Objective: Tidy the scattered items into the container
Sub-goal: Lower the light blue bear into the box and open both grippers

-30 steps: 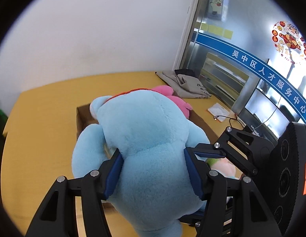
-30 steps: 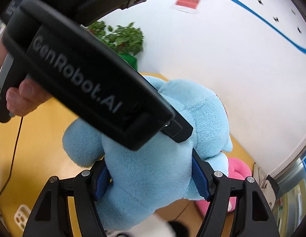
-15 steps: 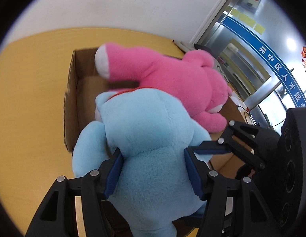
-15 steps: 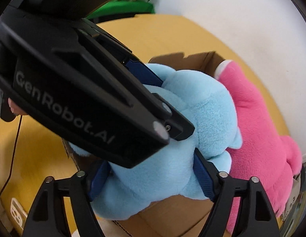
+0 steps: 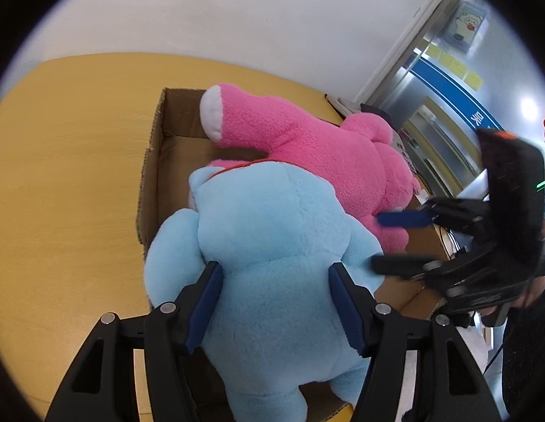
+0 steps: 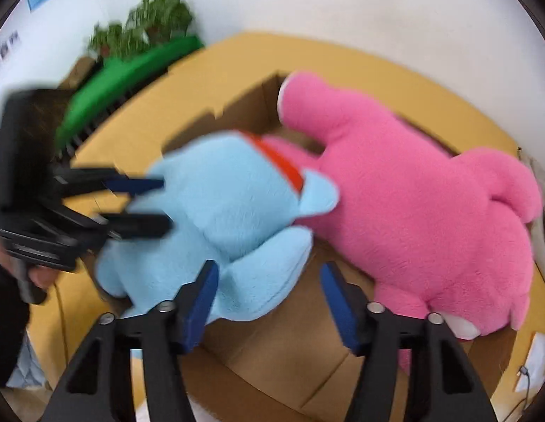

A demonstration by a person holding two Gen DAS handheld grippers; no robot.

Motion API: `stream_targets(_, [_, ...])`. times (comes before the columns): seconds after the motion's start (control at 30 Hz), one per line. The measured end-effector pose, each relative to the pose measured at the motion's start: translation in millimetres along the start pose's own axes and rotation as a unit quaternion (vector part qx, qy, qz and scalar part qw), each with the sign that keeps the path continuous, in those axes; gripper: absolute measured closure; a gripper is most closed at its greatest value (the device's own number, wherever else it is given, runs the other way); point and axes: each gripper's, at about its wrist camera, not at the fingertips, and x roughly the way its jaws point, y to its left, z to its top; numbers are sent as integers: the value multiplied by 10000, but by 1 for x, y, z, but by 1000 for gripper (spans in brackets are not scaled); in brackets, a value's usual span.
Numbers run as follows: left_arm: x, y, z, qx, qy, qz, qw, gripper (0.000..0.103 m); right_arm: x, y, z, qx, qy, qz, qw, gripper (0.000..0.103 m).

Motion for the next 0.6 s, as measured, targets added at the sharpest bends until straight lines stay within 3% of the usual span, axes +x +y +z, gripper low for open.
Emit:
stream_targets(0.13, [-25, -7, -10, 151, -266, 358, 9989, 43, 49, 22, -7, -387, 617, -233, 9971, 45])
stream_targets(0.23, [-11, -1, -20, 107, 111, 722, 9973, 43, 59, 19, 4, -317, 644, -224, 9972, 45])
stream_targets(0.33, [-3, 11, -27, -170, 167, 636, 9977, 42, 66, 14, 6, -243, 642, -376, 9969, 30])
stream_targets(0.4, [-4, 15, -26, -250, 187, 668, 9973, 41, 66, 4, 5, -43, 566, -335, 9978, 20])
stream_targets(0.47, [-4, 13, -25, -185, 232, 777, 9965, 40, 58, -8, 2, 129, 426, -233, 9987, 18])
stream_targets(0.6, [-8, 12, -27, -280, 200, 785, 9963, 40, 16, -29, -8, 493, -255, -147, 9983, 8])
